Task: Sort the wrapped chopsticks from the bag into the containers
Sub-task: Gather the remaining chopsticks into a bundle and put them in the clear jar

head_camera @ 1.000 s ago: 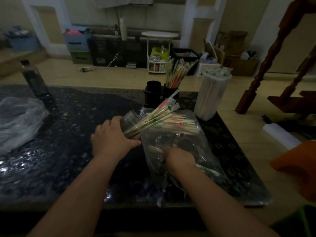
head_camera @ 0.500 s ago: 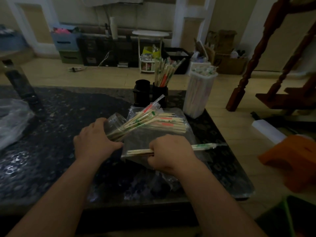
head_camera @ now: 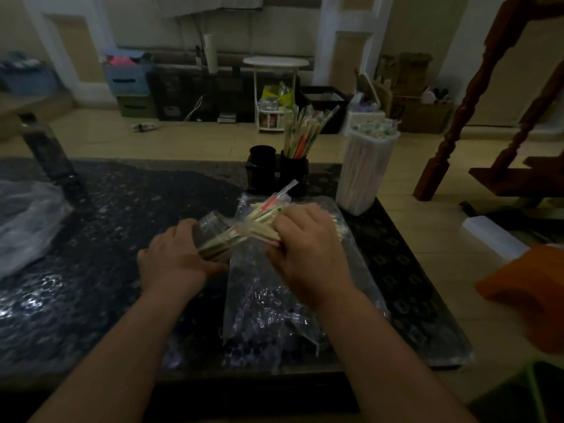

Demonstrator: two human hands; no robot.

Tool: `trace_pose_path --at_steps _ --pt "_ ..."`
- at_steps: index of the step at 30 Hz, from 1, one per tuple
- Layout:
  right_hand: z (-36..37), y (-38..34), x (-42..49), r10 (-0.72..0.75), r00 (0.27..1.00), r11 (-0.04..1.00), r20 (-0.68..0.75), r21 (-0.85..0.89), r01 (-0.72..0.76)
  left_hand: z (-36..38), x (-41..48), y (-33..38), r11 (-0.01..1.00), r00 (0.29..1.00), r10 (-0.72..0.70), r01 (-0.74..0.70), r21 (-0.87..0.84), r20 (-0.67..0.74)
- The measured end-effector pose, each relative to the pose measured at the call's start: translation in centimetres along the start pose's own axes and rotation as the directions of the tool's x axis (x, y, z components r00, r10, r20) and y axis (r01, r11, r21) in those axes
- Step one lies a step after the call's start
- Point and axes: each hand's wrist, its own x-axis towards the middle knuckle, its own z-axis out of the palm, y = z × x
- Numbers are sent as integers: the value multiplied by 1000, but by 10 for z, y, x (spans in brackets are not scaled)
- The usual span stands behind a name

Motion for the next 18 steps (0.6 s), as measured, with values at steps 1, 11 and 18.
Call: trace_pose_path --at_steps 1,11,18 --pt "2 2 0 19 999 1000 -30 -16 -19 0 1 0 1000 1000 -4 4 4 2" --pt "-5 6 9 804 590 465 -73 695 -548 6 0 -1 996 999 -10 13 90 -33" --pt "-4 8 13 895 445 257 -19 839 -480 12 2 -2 993 997 57 -51 109 -56"
